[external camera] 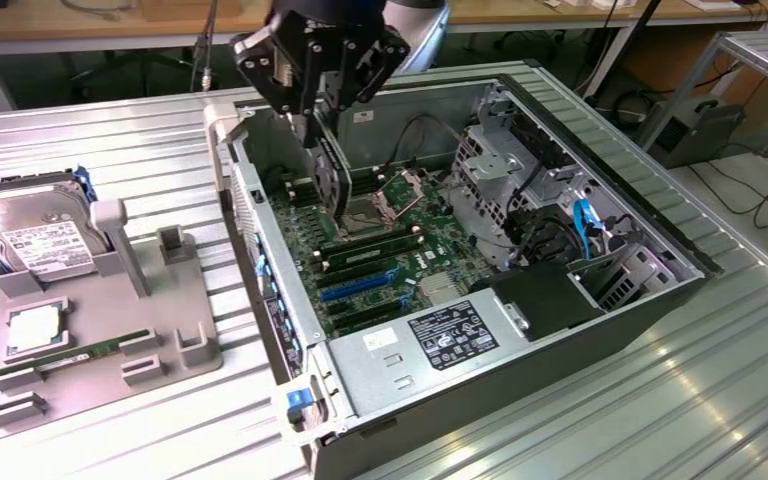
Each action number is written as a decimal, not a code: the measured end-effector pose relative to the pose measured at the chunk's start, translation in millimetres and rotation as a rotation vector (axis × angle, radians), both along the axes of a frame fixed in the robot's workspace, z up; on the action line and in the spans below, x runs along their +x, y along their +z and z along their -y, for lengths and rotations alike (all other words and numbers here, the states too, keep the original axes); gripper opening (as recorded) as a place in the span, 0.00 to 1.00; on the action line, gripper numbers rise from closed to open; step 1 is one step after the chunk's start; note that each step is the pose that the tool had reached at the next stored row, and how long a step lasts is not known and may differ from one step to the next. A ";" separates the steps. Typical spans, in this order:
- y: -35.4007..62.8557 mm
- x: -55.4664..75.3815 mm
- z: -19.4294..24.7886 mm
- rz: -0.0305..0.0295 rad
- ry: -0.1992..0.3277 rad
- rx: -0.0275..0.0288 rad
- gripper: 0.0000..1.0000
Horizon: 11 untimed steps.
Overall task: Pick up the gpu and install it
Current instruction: 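Pick up the gpu and move the gpu toward the slot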
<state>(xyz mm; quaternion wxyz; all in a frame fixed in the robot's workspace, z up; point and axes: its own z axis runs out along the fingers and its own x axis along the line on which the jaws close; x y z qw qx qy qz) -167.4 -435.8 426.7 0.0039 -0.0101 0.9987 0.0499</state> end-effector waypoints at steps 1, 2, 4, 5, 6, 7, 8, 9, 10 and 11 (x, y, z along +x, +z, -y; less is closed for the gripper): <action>-3.9 14.7 0.2 -0.0052 0.000 0.0000 0.26; -5.6 20.0 0.2 -0.0067 0.000 -0.0001 0.26; -8.6 29.3 0.3 -0.0092 0.000 0.0000 0.26; -10.1 33.9 0.3 -0.0104 0.000 0.0000 0.26; -11.4 38.4 0.3 -0.0117 0.000 -0.0001 0.26; -13.0 43.2 0.3 -0.0130 0.000 0.0000 0.26; -14.3 47.4 0.3 -0.0142 0.000 -0.0001 0.26; -17.5 56.6 0.3 -0.0173 0.000 0.0000 0.26; -19.2 61.9 0.3 -0.0191 0.000 -0.0002 0.26; -20.6 66.1 0.4 -0.0205 0.000 -0.0002 0.26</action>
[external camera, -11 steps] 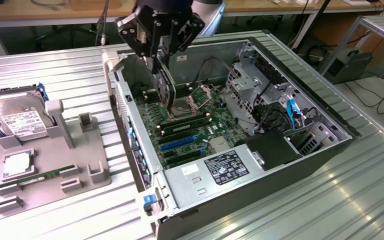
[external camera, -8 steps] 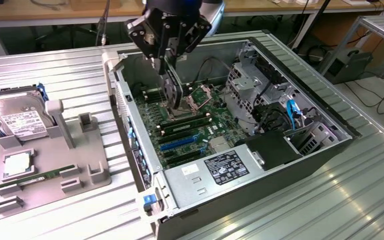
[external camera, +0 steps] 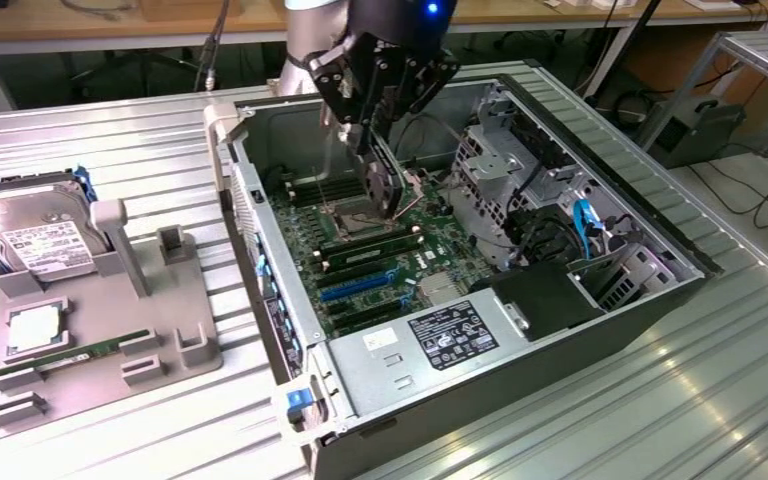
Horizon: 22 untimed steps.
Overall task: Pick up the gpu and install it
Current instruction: 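Pick up the gpu and move the gpu toward the slot, then insert the gpu into the slot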
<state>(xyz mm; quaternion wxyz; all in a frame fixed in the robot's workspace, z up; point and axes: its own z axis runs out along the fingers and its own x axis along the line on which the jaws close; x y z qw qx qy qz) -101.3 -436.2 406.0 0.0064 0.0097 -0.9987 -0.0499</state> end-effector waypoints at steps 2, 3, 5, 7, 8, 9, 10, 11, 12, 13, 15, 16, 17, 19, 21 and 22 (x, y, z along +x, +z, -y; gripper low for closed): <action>-3.5 10.5 0.0 -0.0036 0.000 -0.0002 0.26; -5.9 17.4 0.0 -0.0057 0.000 -0.0001 0.26; -9.0 27.5 0.0 -0.0086 0.000 -0.0003 0.26; -12.3 37.4 0.1 -0.0113 0.000 -0.0002 0.26; -13.8 42.0 0.2 -0.0126 0.000 -0.0001 0.26; -15.3 46.5 0.4 -0.0141 0.000 0.0000 0.26; -17.2 53.9 1.3 -0.0171 0.000 -0.0003 0.26; -18.2 57.9 1.7 -0.0211 0.000 -0.0003 0.26; -18.2 58.5 1.8 -0.0225 0.000 -0.0003 0.26; -18.2 58.5 1.8 -0.0226 0.000 -0.0003 0.26; -18.3 58.5 1.8 -0.0225 0.000 -0.0001 0.26; -18.3 58.4 1.8 -0.0226 0.000 -0.0001 0.26; -18.3 58.5 1.8 -0.0226 0.000 -0.0001 0.26; -18.3 58.5 1.8 -0.0226 0.000 -0.0001 0.26; -18.3 58.5 1.8 -0.0225 0.000 -0.0001 0.26; -18.3 58.5 1.8 -0.0225 0.000 -0.0001 0.26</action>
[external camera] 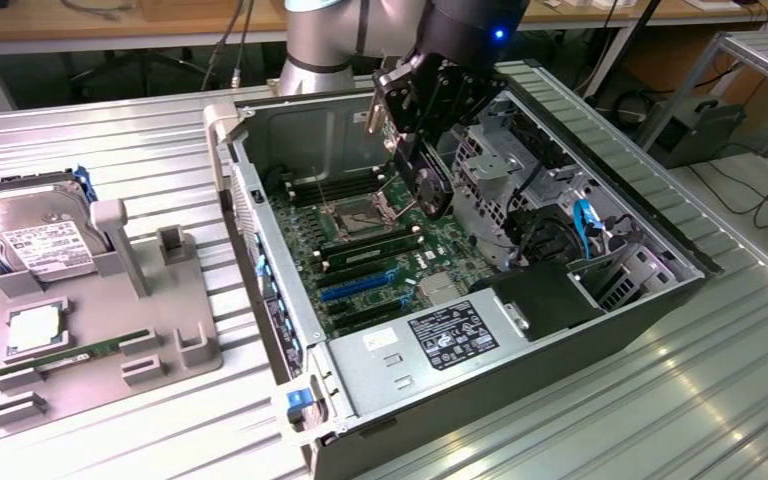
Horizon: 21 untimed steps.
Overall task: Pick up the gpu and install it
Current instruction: 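Insert the gpu into the slot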
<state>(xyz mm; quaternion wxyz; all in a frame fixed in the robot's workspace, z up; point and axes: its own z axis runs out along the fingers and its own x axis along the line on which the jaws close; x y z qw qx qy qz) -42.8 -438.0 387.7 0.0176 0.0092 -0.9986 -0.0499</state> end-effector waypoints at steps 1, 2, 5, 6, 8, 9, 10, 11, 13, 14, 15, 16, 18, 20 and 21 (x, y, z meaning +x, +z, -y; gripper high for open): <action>0.0 0.0 0.0 0.0000 0.000 0.0000 0.26; 0.0 0.0 0.0 0.0000 0.000 0.0000 0.26; -0.2 0.1 0.0 0.0000 0.000 0.0001 0.26; -0.4 0.3 0.0 0.0001 0.013 0.0002 0.26; -0.6 0.3 0.0 0.0002 0.050 0.0002 0.26; -0.6 0.3 0.0 0.0003 0.075 0.0001 0.26; -0.6 0.3 0.0 0.0003 0.091 0.0000 0.26; -0.7 0.3 0.0 0.0004 0.116 0.0001 0.26; -0.8 0.3 0.0 0.0009 0.156 0.0000 0.26; -0.9 0.3 0.0 0.0013 0.177 -0.0001 0.26; -1.1 0.3 0.0 0.0032 0.219 -0.0002 0.26; -1.5 0.3 0.0 0.0064 0.268 -0.0004 0.26; -1.8 0.4 0.0 0.0094 0.306 -0.0007 0.26; -2.1 0.4 0.0 0.0125 0.339 -0.0009 0.26; -2.3 0.3 0.0 0.0148 0.362 -0.0012 0.26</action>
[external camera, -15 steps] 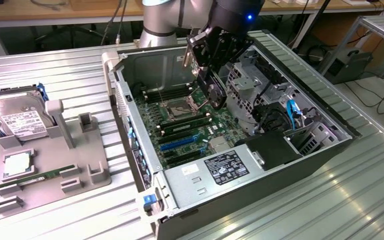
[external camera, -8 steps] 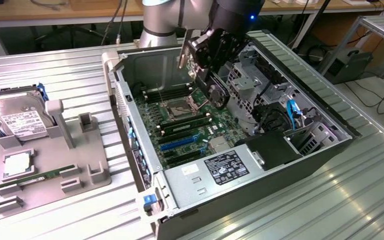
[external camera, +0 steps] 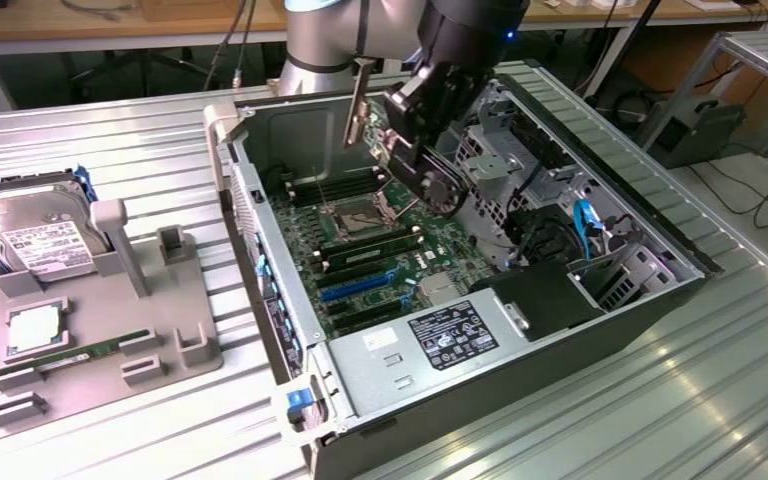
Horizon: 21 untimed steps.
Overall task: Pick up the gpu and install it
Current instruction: 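Insert the gpu into the slot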
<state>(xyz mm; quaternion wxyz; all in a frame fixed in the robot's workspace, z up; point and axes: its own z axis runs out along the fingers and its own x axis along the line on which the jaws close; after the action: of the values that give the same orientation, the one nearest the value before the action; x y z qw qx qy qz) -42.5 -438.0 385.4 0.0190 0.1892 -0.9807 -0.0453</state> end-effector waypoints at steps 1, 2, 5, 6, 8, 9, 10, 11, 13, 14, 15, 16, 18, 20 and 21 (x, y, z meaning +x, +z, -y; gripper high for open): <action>-0.1 0.0 0.0 0.0013 0.013 -0.0001 0.26; -0.5 0.0 0.0 0.0044 0.045 0.0000 0.26; -1.3 0.0 0.0 0.0102 0.108 0.0000 0.26; -1.5 0.0 0.0 0.0117 0.124 0.0000 0.26; -2.1 0.0 0.0 0.0150 0.160 0.0000 0.26; -2.4 0.0 0.0 0.0167 0.179 0.0000 0.26; -2.6 0.0 0.0 0.0183 0.197 0.0000 0.26; -3.0 0.0 0.0 0.0202 0.219 0.0000 0.26; -3.6 0.0 0.0 0.0234 0.255 0.0000 0.26; -3.9 0.0 0.0 0.0251 0.273 0.0000 0.26; -4.3 0.0 0.0 0.0272 0.296 0.0000 0.26; -4.6 0.0 0.0 0.0288 0.314 0.0000 0.26; -5.2 0.0 0.0 0.0320 0.351 0.0000 0.26; -5.9 0.0 0.0 0.0351 0.389 0.0000 0.26; -6.3 0.0 0.0 0.0366 0.408 0.0001 0.26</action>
<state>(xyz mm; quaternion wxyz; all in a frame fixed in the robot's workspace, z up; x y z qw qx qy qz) -42.5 -438.0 379.1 0.0099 0.3845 -0.9223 -0.0371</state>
